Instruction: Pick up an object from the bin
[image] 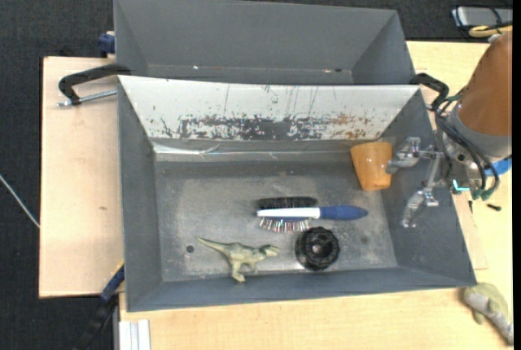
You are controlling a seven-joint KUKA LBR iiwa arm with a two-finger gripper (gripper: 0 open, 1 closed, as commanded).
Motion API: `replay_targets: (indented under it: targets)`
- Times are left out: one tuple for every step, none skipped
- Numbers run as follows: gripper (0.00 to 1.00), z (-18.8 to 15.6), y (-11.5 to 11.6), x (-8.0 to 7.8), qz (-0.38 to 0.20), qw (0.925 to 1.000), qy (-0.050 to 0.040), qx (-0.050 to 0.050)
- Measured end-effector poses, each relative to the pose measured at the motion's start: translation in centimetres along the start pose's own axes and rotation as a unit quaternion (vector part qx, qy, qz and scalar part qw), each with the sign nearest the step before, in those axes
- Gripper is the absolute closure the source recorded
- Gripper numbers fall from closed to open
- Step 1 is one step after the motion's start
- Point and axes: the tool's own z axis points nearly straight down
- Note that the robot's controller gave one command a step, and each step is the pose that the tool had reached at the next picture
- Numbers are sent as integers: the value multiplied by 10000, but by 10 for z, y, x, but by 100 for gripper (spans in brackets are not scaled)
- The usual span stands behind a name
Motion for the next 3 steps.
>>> replay_targets:
  targets:
    - [0,106,54,9,90,10000,1,-12]
    - [100,101,51,7,103,9999,-41,8]
    - [100,-31,111,10,-484,9988,-93,8]
